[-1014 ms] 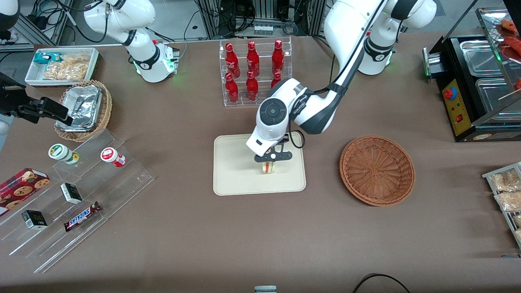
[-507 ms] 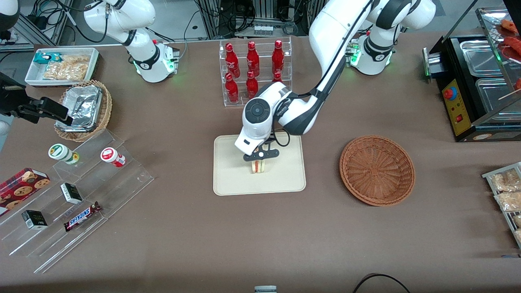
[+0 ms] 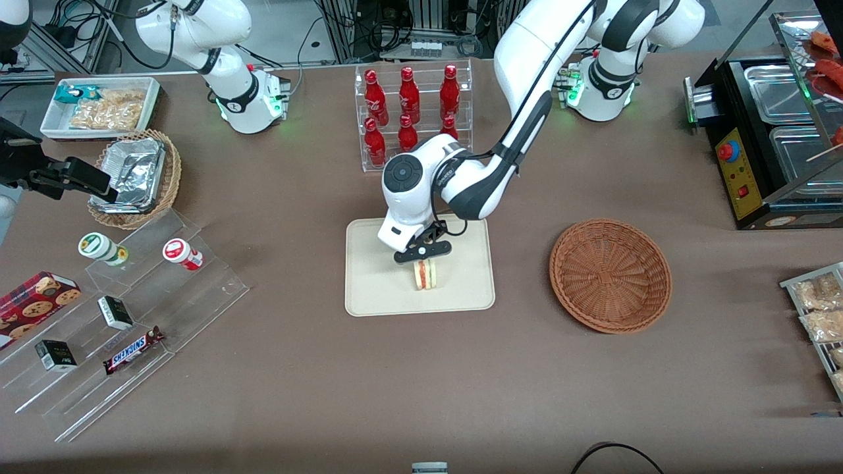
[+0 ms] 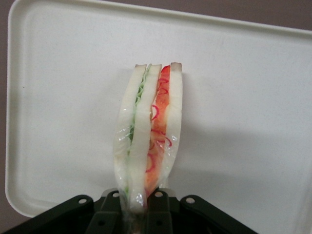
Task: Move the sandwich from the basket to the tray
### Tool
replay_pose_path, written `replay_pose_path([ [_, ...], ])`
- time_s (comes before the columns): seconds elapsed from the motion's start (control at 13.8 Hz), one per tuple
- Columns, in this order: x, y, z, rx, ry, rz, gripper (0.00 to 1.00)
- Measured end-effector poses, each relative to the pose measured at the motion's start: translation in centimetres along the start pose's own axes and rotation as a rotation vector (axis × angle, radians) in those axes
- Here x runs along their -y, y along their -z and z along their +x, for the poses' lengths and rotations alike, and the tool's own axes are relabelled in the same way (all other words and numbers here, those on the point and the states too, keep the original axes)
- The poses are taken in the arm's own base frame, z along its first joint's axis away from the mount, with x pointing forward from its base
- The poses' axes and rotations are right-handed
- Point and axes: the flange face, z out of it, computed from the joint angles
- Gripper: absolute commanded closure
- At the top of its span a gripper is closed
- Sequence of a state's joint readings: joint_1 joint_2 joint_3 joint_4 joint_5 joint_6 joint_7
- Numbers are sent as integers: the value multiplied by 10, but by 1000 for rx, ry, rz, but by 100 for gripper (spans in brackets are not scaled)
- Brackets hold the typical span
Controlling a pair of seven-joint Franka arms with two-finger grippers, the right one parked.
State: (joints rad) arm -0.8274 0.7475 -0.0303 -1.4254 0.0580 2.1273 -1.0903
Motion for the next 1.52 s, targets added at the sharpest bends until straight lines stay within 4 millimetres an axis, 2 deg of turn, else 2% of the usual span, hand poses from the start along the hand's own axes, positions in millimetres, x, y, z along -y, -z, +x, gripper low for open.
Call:
replay_pose_path([
  [0.43,-2,0,-2,33,34,-22,86],
  [0.58,-2,0,-2,44,41,-29,80],
  [0.65,-2,-1,-2,44,40,-29,71],
  [0.8,-3,-4,-2,45,35,-28,0],
  [1.09,-3,-4,-2,42,31,-33,0],
  [1.23,-9,9,-2,31,25,-54,0],
  [1.38,-9,45,0,19,25,-72,0],
  [1.52,5,90,9,16,41,-63,0],
])
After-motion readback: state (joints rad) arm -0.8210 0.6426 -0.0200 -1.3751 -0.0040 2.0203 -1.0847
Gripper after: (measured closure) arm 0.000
